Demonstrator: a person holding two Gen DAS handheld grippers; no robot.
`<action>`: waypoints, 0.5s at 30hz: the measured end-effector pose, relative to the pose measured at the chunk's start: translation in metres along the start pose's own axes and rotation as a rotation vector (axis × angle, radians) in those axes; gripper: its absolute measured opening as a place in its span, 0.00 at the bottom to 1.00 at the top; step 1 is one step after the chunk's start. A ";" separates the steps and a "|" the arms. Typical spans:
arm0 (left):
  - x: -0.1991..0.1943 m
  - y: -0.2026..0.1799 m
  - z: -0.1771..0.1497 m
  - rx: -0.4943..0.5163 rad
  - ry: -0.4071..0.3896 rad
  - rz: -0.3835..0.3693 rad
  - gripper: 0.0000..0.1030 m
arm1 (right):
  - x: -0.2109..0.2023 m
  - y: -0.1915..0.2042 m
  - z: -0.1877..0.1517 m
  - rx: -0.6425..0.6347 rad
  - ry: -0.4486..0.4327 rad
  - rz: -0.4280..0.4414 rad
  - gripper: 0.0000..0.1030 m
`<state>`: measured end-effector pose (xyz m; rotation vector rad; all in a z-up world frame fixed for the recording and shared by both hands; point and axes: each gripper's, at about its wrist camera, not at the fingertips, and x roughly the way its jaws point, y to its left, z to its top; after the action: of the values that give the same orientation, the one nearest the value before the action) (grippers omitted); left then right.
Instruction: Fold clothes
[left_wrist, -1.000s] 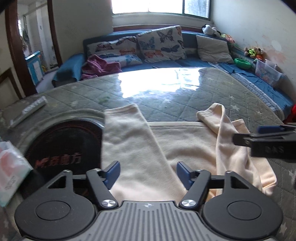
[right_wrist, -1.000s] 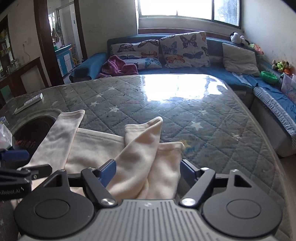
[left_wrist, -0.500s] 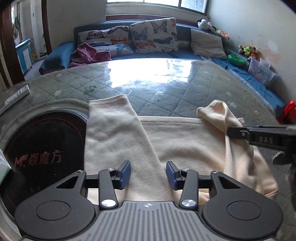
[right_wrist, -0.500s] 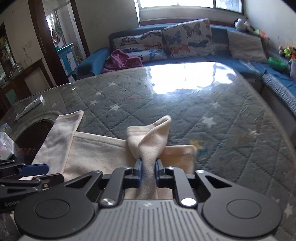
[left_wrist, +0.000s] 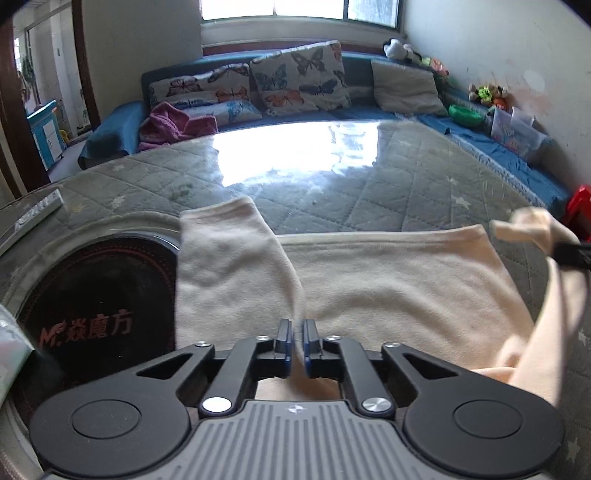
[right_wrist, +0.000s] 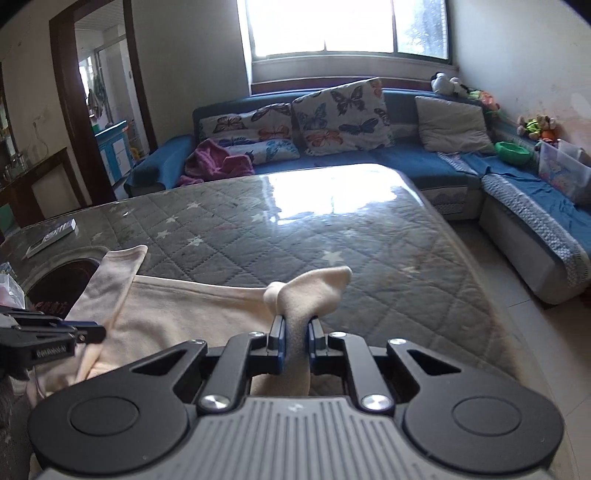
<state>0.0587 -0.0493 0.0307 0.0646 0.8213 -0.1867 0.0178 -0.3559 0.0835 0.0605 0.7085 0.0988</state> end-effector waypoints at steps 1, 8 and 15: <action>-0.005 0.002 -0.001 -0.004 -0.013 0.002 0.04 | -0.006 -0.004 -0.004 0.004 -0.006 -0.011 0.10; -0.056 0.029 -0.013 -0.078 -0.098 0.024 0.02 | -0.037 -0.034 -0.030 0.063 -0.009 -0.075 0.10; -0.111 0.066 -0.036 -0.179 -0.162 0.061 0.02 | -0.050 -0.052 -0.058 0.095 0.025 -0.118 0.10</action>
<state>-0.0286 0.0355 0.0862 -0.0924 0.6704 -0.0592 -0.0545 -0.4116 0.0669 0.1081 0.7401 -0.0471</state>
